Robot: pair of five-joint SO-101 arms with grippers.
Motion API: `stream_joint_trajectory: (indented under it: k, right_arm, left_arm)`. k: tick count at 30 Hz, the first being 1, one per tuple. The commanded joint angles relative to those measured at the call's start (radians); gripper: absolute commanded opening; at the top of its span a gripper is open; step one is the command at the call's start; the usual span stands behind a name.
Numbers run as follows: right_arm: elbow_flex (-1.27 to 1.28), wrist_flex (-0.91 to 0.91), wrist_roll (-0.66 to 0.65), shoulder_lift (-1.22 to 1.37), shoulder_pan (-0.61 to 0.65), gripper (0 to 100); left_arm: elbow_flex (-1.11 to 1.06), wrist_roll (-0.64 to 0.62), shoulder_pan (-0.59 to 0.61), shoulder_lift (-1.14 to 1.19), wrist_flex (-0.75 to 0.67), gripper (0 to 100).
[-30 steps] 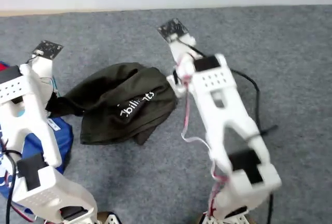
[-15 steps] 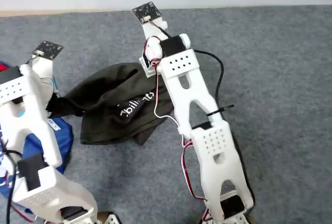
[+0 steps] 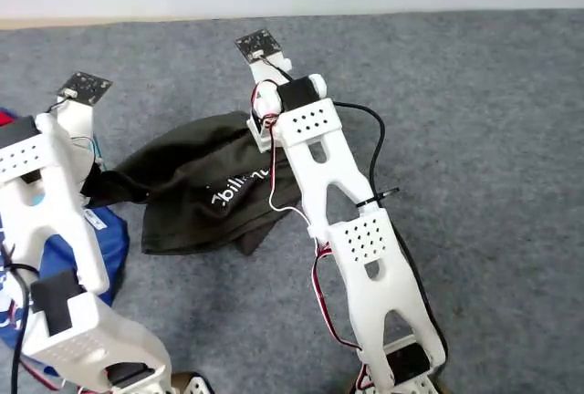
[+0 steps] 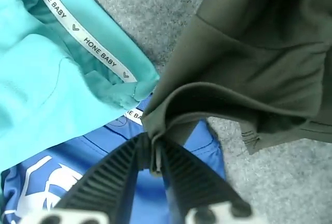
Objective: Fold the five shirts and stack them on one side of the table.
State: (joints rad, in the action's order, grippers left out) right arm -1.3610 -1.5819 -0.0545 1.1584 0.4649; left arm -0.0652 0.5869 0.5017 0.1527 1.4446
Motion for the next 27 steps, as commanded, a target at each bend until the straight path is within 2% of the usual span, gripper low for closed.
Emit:
stream_joint_trajectory:
  k: [1,6,10,23,27]
  right_arm:
    - [-0.101,-0.021,0.005,-0.030,-0.005,0.7]
    - [-0.218,-0.094,-0.005,-0.061,-0.025,1.0]
    - [-0.327,-0.186,-0.086,-0.104,-0.031,1.0]
    - [-0.310,-0.206,-0.152,-0.360,-0.157,1.0]
    - [-0.310,-0.206,-0.153,-0.435,-0.219,1.0]
  left_arm:
    - [0.005,0.005,0.003,-0.008,-0.011,0]
    - [0.012,0.003,0.003,-0.020,-0.008,0]
    - [0.021,0.003,0.005,-0.063,-0.005,0]
    - [0.022,0.002,-0.087,-0.474,-0.015,0]
    - [0.022,-0.101,-0.095,-0.574,-0.098,0]
